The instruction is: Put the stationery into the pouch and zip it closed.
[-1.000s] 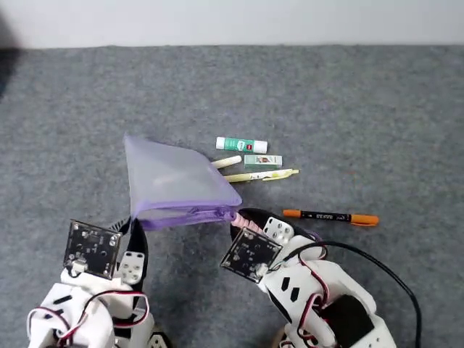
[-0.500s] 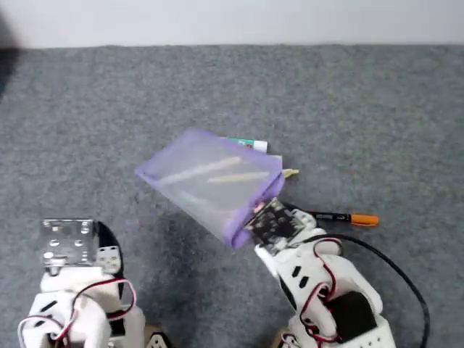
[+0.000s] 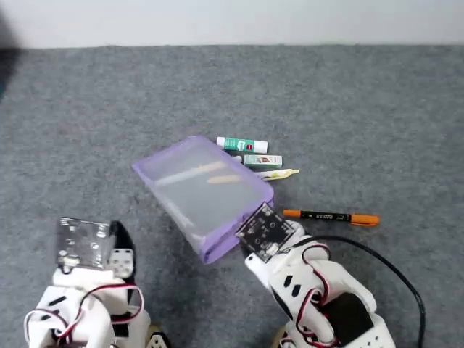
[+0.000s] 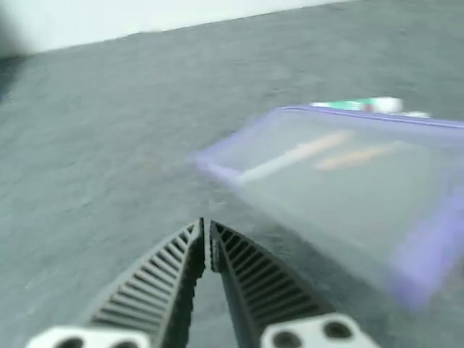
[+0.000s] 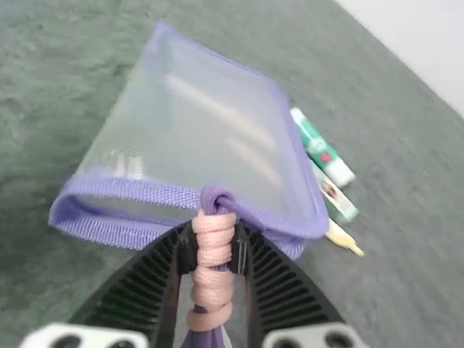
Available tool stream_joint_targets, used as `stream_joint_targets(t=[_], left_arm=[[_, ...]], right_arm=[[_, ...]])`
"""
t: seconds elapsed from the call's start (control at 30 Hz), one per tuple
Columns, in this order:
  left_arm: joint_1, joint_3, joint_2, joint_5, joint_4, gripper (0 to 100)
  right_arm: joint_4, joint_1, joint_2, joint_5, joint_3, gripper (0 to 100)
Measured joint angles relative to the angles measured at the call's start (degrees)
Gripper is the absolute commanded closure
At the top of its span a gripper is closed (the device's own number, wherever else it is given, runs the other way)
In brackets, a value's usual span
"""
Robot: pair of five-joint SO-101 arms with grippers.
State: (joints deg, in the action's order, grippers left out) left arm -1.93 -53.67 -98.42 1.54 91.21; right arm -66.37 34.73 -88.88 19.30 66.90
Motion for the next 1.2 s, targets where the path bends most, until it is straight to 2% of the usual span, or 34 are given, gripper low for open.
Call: stream_joint_targets(t=[0.17,0.27,0.4,0.57,0.83,1.1,1.2], left_arm=[[-11.1,0.0,0.0,-9.9,0.0,76],[-15.9,0.0,0.0,-14.7,0.0,74],[-18.0,-1.3,0.0,-16.8,-0.7,74],[-18.5,-4.4,0.0,-17.0,-2.9,74],[-18.2,-5.5,0.0,-17.1,-3.3,82],[-8.2,-5.5,0.0,-14.4,-3.3,82],[-7.1,-5.5,0.0,-13.1,-3.3,82]], right_arm=[[2.9,1.4,0.0,0.0,0.0,99.1],[4.8,2.0,0.0,0.0,0.0,99.1],[5.5,5.2,0.0,0.0,0.0,99.1],[5.5,8.4,0.0,0.1,-1.1,99.1],[5.5,8.5,0.0,4.1,-4.7,99.1],[5.5,8.6,0.0,4.4,-5.7,99.1],[5.5,8.7,0.0,4.4,-5.7,99.1]])
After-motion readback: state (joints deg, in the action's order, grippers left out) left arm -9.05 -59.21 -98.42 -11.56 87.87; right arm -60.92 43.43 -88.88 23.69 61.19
